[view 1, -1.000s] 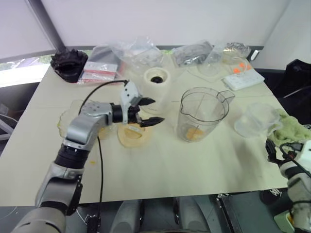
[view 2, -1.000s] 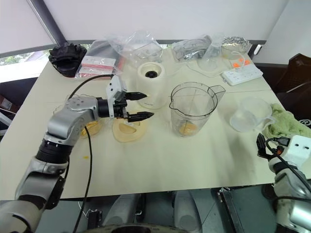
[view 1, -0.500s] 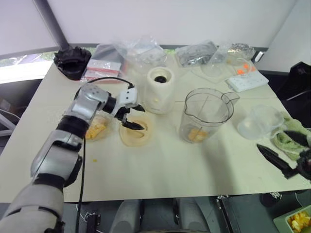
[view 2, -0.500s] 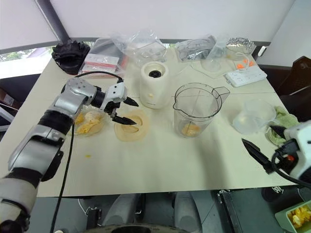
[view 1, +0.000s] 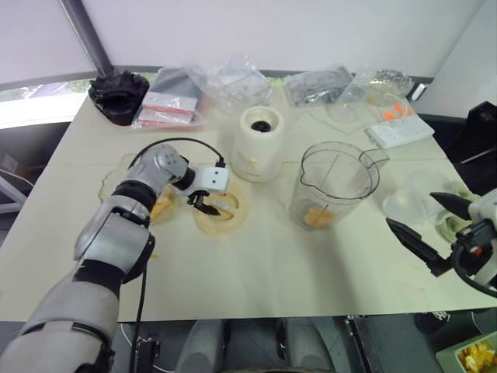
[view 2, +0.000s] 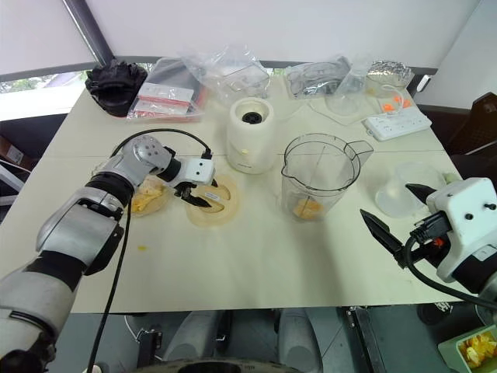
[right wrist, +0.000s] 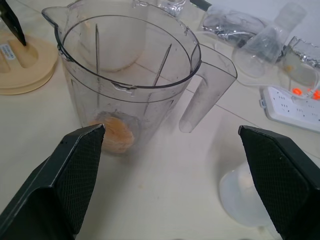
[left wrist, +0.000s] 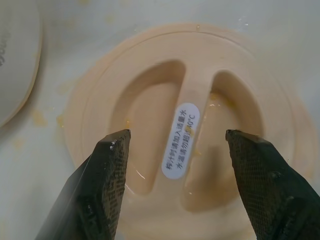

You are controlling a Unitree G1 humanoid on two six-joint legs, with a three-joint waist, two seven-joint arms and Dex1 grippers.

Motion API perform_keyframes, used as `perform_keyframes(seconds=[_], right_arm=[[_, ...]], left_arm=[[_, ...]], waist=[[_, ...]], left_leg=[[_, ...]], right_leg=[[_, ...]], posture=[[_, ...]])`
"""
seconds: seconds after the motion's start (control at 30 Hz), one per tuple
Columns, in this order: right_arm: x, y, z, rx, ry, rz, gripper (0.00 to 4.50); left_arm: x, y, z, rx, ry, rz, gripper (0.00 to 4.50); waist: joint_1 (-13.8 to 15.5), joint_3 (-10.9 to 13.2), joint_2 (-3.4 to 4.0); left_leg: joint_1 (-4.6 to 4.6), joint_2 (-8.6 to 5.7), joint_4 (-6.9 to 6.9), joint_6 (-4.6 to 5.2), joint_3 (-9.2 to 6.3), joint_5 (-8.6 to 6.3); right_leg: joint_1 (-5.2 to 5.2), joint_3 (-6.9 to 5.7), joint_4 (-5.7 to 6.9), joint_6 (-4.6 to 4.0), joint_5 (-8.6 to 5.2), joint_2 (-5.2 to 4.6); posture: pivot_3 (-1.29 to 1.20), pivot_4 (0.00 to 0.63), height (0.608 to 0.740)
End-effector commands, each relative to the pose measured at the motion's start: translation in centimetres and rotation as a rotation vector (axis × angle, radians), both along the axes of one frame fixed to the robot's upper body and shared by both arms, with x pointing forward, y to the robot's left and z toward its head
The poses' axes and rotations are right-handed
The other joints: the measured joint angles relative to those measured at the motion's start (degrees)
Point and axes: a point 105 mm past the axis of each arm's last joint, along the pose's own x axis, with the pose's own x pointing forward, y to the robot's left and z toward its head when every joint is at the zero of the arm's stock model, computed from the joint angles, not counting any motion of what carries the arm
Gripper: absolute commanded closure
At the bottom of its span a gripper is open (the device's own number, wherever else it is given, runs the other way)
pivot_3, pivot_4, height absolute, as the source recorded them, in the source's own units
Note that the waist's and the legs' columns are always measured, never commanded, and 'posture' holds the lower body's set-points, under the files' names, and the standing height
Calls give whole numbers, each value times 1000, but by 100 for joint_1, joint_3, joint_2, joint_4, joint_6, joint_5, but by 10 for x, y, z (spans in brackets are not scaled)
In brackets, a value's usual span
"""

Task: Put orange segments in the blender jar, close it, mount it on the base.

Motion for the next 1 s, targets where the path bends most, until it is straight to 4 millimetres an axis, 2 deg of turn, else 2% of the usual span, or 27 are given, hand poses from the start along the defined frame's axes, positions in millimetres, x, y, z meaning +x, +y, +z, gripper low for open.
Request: perform_keyframes(seconds=[0.03, 0.23, 0.33, 0.47, 0.5, 0.57, 0.7, 0.77, 0.9, 1.0], right_arm=[[-1, -1, 7, -32, -34, -9, 0], [1, -3, 8, -38, -34, -7, 0], [4, -5, 7, -35, -29, -11, 0], [11, -9, 4, -10, -33, -28, 0], [14, -11, 3, -7, -36, -34, 0], [22, -17, -1, -12, -42, -53, 0], [46, -30, -9, -43, -61, -87, 0], [60, -40, -14, -82, -61, -112, 0], [86, -53, -24, -197, -66, -107, 0], [100, -58, -32, -281, -58, -74, 0]], left_arm=[[5, -2, 3, 55, -60, -26, 1338], [1, -8, -24, 155, -25, -11, 1338], [1, -7, -29, 184, -21, -1, 2205], [1, -12, -23, 151, 5, 2, 3992], [1, -14, -20, 130, 11, 6, 4259], [2, -18, -12, 80, 23, 18, 4261], [4, -28, 11, -66, 62, 40, 4261], [4, -31, 23, -134, 75, 33, 4261], [1, -32, 46, -246, 84, -12, 4261], [-2, -32, 60, -314, 82, -38, 4261]], waist=[[-5, -1, -1], [20, -13, -2], [17, -24, 2], [3, -38, 11], [-7, -41, 15], [-10, -52, 31], [-6, -49, 27], [-8, -45, 22], [-5, -45, 23], [-10, -44, 24]], left_leg=[[0, 0, 0, 0, 0, 0], [24, -1, 1, 0, 3, 0], [51, 1, 1, 0, -1, 0], [77, 8, 1, -2, -5, -2], [78, 11, 1, -3, -6, -2], [63, 42, -1, -3, 1, -2], [42, 47, 2, -1, 25, -2], [19, 42, 2, 16, 31, -11], [-49, 8, 3, 23, 54, -15], [-53, 2, 3, 24, 53, -15]], right_leg=[[0, 0, 0, 1, 0, 0], [27, -2, 3, 2, 0, 0], [62, -6, -5, 6, -24, -1], [100, -24, -16, 6, -26, -17], [107, -29, -28, 6, -26, -19], [116, -52, -77, -1, -22, -14], [97, -60, -85, -10, -4, -18], [70, -57, -84, -15, 11, -18], [-12, -52, -48, 30, 35, -16], [-27, -48, -19, 37, 28, -18]], posture=[[0, 150, 740], [0, 150, 740], [0, 150, 740], [0, 150, 740], [0, 150, 740], [0, 150, 740], [0, 150, 740], [0, 150, 740], [0, 150, 740], [0, 150, 740]])
